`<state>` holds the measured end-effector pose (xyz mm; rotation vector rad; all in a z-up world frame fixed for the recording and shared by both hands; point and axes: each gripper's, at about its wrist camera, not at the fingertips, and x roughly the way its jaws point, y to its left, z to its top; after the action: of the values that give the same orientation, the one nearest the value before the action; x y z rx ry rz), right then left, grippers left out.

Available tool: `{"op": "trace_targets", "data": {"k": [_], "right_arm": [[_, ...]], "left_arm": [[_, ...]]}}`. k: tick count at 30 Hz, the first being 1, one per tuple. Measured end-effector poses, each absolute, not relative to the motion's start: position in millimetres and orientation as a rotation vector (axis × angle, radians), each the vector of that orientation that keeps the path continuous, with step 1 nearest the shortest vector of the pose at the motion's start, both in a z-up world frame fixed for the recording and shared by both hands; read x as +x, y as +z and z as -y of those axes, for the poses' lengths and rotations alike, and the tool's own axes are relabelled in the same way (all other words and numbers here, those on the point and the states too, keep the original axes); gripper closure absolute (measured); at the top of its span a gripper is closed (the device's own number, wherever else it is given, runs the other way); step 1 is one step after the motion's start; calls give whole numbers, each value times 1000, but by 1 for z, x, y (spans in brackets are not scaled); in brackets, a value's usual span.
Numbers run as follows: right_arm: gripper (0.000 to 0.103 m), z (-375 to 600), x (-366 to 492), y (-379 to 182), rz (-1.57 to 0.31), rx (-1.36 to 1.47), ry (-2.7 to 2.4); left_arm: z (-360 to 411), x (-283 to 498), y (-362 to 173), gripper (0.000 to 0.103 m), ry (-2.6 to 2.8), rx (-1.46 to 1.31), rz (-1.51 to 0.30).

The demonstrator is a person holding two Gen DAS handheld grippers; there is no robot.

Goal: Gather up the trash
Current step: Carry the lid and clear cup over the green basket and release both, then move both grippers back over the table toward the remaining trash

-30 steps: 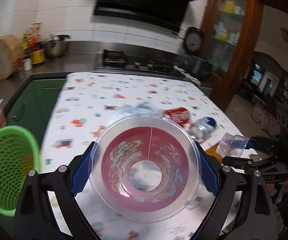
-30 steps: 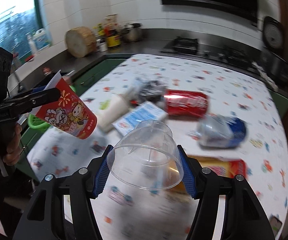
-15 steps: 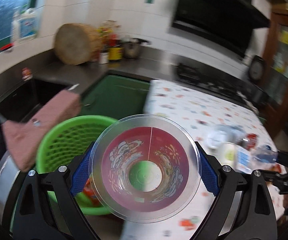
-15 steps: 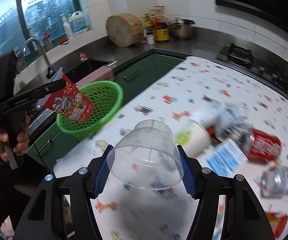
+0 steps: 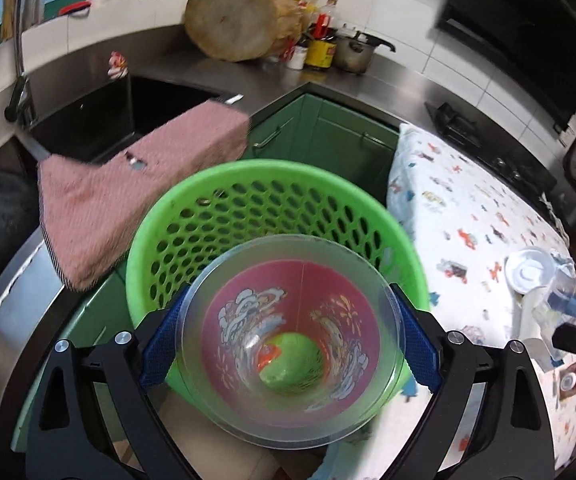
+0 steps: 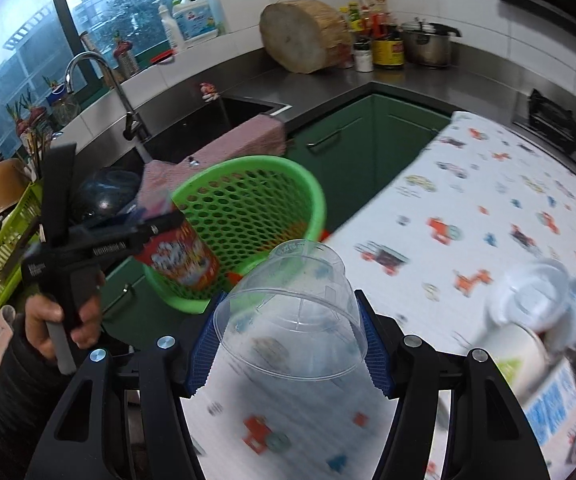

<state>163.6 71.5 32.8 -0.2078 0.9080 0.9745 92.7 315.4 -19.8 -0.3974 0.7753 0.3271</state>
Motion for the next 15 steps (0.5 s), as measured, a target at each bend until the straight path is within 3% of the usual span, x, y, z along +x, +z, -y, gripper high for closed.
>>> {"op": "trace_targets", "data": {"k": [15], "right_arm": [[42,-163,170,1,-955,-215,1085]], "left_arm": [[-335,51,-13,5,361,-470,-707]]}}
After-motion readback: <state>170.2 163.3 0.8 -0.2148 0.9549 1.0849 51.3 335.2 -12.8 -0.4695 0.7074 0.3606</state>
